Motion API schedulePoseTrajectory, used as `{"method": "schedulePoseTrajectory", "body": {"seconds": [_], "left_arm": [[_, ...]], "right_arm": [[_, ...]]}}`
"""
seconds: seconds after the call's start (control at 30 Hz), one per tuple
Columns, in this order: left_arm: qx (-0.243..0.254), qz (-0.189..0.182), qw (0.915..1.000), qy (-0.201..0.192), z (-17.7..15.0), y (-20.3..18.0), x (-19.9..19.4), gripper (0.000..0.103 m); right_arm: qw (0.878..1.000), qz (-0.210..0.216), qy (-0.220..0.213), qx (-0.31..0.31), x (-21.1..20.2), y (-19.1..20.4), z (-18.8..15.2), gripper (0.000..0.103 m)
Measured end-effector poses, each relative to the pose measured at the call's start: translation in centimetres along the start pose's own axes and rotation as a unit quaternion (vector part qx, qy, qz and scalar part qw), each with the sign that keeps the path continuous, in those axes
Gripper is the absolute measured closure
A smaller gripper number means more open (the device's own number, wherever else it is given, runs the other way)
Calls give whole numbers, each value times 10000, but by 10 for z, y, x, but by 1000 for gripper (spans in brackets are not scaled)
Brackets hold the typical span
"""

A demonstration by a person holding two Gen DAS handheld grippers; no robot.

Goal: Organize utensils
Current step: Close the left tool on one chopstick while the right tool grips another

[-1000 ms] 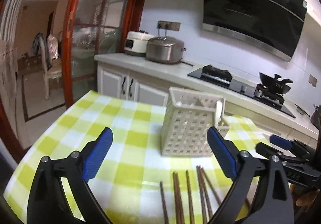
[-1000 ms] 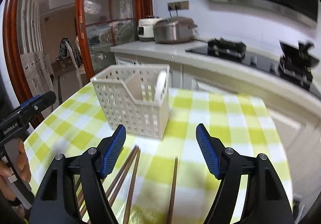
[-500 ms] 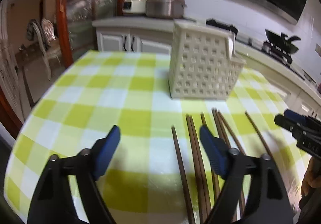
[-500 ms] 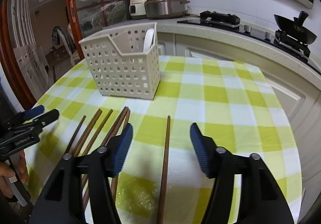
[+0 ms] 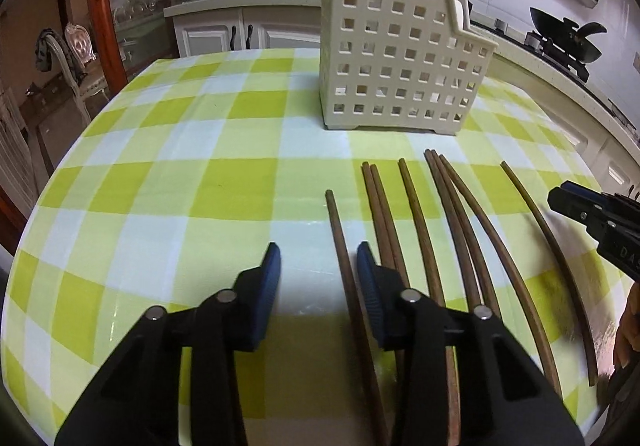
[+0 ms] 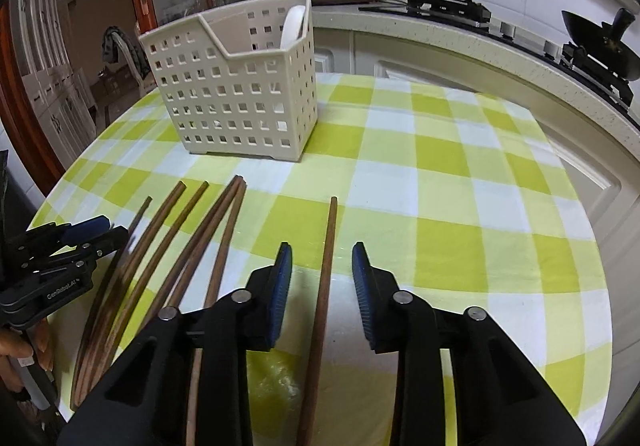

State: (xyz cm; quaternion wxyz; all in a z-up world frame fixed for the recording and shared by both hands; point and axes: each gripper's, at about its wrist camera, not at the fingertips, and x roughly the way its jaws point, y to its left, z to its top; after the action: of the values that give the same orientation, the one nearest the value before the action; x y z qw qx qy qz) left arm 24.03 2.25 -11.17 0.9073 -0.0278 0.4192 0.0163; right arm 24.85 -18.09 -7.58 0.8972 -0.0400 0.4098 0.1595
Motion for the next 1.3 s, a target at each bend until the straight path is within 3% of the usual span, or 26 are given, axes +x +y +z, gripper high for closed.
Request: {"method": "schedulePoseTrajectory", "body": {"seconds": [0.37, 0.6, 0.7, 0.73, 0.83, 1.3], "left_arm": [[199, 158, 9996, 75, 1, -9, 3, 72], [230, 207, 9995, 73, 1, -10, 4, 76], [238, 230, 9994, 72, 1, -10, 4, 79], [244, 232, 9994, 69, 1, -10, 4, 82], [275, 232, 9993, 64, 1, -11, 4, 95], [35, -103, 9999, -82, 5, 1, -11, 97]], "right_arm": [[9989, 63, 461, -43, 28, -3, 2, 84], [9979, -204, 543, -304, 35, 6, 7, 86], [9972, -327, 498, -451, 34, 11, 6, 91], [9970, -344, 488, -502, 34, 14, 5, 96], [9968, -406, 446, -519, 33, 17, 3, 96], [9998, -137, -13, -150, 5, 10, 9, 96]]}}
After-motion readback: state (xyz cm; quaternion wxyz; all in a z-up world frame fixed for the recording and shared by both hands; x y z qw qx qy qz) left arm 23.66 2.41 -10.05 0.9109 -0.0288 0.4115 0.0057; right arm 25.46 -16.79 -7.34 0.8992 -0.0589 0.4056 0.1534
